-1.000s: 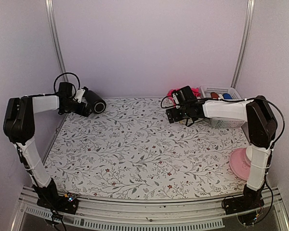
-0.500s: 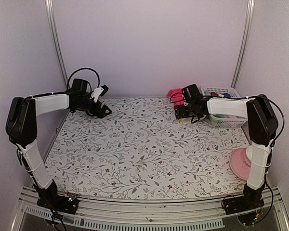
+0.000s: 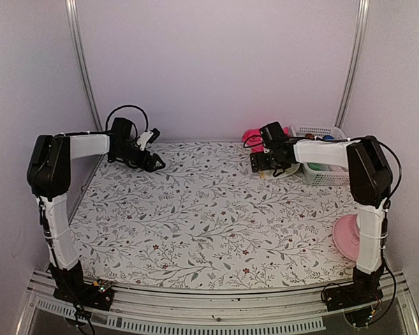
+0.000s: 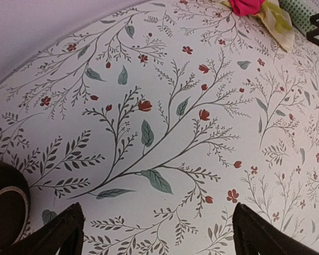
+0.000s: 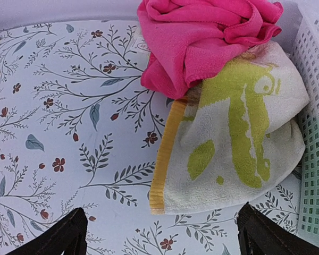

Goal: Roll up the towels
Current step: Move the towel to the towel pile.

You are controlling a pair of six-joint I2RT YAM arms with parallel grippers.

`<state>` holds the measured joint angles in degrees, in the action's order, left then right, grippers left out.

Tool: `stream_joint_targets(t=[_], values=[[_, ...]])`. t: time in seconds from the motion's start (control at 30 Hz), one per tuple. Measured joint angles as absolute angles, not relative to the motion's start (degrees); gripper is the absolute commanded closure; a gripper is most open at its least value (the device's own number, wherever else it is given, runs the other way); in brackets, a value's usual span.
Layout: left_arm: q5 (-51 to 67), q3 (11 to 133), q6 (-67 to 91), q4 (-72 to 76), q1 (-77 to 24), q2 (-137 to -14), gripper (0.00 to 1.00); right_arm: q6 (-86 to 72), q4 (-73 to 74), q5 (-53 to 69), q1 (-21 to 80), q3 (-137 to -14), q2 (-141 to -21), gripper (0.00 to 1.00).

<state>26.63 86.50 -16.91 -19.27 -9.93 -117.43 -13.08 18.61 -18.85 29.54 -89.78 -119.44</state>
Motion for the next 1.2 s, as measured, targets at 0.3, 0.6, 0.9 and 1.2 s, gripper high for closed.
stream_joint_targets(t=[0.3, 0.6, 0.9, 1.2], values=[[32.9, 94.4, -15.2, -22.9, -7.3, -125.3, 0.03, -13.0, 20.6, -18.8, 29.0, -94.4, -125.2, 0.11], [31.1, 94.7, -13.8, -22.4, -7.6, -126.6, 0.03, -12.7, 23.4, -18.7, 28.1, -100.1, -133.3, 0.32], [27.9, 94.6, -12.6, -20.4, -7.6, -126.6, 0.03, -12.2, 23.2, -18.9, 27.6, -102.1, -135.2, 0.82], [29.8, 90.0, -14.4, -20.9, -7.9, -122.2, 0.03, -11.8, 23.6, -14.8, 28.1, -101.1, -133.9, 0.98]])
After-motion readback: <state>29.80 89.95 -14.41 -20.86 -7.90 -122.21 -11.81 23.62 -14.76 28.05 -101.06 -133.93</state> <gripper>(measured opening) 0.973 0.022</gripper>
